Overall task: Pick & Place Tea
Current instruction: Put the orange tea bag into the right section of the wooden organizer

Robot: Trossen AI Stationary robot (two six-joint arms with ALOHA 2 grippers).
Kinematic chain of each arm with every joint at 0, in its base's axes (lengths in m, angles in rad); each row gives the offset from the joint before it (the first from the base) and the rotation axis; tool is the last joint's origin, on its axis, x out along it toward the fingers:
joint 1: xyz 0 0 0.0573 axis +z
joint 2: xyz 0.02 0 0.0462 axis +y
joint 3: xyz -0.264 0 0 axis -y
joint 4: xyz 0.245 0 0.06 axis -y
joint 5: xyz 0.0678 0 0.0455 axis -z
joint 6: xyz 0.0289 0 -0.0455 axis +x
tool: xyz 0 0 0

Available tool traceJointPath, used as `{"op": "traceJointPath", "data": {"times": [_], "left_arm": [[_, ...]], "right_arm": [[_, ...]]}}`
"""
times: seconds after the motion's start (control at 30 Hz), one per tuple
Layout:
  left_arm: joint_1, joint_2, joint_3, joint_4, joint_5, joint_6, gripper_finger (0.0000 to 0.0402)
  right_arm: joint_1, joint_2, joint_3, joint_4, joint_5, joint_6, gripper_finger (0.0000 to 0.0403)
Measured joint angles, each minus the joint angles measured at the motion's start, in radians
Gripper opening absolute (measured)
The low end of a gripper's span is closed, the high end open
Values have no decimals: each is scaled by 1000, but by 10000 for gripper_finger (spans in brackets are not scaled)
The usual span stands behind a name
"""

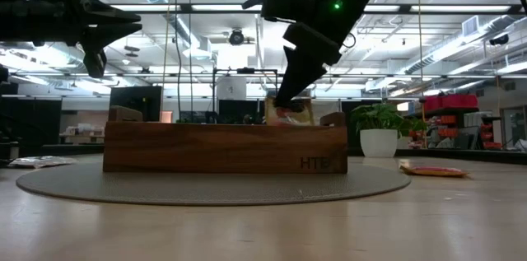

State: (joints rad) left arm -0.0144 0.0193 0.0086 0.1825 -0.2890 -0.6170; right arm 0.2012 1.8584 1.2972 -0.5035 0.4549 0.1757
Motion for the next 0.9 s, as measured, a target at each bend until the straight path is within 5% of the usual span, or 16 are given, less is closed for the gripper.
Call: {"op": "traceJointPath", "data": {"times": [0.43,0.9], "left_arm": [[0,0,0,0,0,0,60],[0,0,0,0,0,1,60]], "right_arm": [[-4,-22,-1,-30,-19,12,110],[-11,-140,-45,-44,-442,23,133]]}}
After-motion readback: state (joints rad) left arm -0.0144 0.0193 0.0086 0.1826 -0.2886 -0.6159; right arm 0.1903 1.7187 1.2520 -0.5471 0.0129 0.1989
